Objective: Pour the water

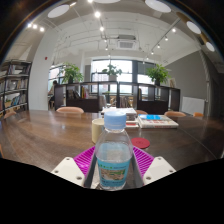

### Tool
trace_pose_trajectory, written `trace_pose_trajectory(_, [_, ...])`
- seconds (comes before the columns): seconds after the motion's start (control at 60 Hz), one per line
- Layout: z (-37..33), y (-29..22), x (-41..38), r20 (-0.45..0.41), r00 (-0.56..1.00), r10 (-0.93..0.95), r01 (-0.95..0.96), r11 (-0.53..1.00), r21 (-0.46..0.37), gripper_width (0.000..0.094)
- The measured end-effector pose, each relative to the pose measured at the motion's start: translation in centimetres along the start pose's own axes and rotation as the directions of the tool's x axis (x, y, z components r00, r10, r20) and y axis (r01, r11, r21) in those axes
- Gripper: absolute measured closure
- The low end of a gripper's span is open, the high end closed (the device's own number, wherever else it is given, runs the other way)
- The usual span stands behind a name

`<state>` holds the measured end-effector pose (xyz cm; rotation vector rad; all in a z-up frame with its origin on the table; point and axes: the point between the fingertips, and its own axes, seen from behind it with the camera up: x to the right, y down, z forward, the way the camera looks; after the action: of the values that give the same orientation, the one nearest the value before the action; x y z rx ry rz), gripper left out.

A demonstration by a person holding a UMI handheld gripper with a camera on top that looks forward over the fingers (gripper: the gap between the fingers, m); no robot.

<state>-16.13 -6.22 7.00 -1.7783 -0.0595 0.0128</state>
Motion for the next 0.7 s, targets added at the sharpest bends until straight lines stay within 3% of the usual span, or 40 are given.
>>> trace_pose_trajectory(0.05, [0.3,-0.1,0.0,-0.003,1.0,0.006,-0.006,1.0,-0.002,0.0469])
trace_pose_trajectory(0.133, [0.7,-0.3,0.7,-0.025,0.999,0.032,-0.032,0.999,0.007,0.049])
trace_pose_trajectory(0.333, [0.6,-0.3,0.5,-0.039,0.999,0.028,-0.027,1.0,0.009,0.0655])
trace_pose_trajectory(0.55, [0.9,-0.2,0.9,0.004,1.0,-0.006,0.006,1.0,-0.015,0.0654])
trace_pose_trajectory(0.7, [3.3,-2.1,6.7,-0.079,0.975,-0.208,0.205,0.978,-0.039,0.0654])
